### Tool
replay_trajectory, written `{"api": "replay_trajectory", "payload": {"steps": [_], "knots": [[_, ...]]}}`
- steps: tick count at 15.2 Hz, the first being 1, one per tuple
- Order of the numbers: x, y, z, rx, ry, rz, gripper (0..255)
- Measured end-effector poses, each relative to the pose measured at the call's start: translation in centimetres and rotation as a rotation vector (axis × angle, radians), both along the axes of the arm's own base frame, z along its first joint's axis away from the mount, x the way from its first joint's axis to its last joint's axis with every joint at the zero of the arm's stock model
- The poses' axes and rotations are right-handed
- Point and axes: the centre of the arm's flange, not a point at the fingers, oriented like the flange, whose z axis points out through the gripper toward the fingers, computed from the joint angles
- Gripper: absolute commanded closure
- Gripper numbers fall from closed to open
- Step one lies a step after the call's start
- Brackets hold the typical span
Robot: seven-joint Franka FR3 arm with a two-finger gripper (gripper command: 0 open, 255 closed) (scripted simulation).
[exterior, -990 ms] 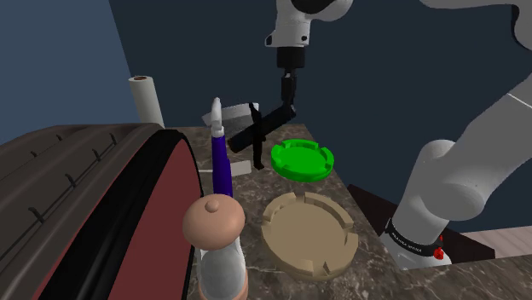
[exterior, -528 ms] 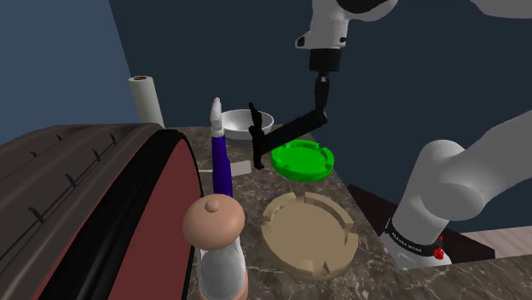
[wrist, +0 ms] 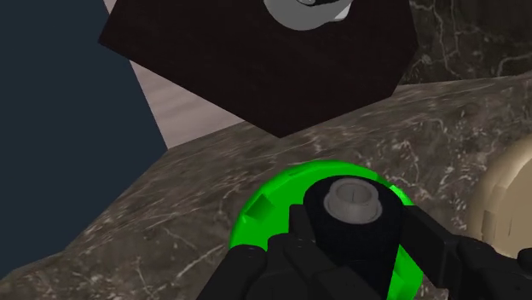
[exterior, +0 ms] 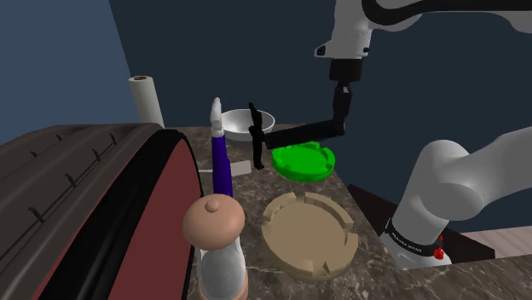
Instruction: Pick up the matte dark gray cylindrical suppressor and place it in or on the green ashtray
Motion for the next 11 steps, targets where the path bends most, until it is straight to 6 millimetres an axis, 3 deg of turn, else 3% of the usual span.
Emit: {"api": "replay_trajectory", "payload": {"steps": [11], "knots": [[-0.1, 0.1, -5.8, 0.000, 0.000, 0.000, 255]]}}
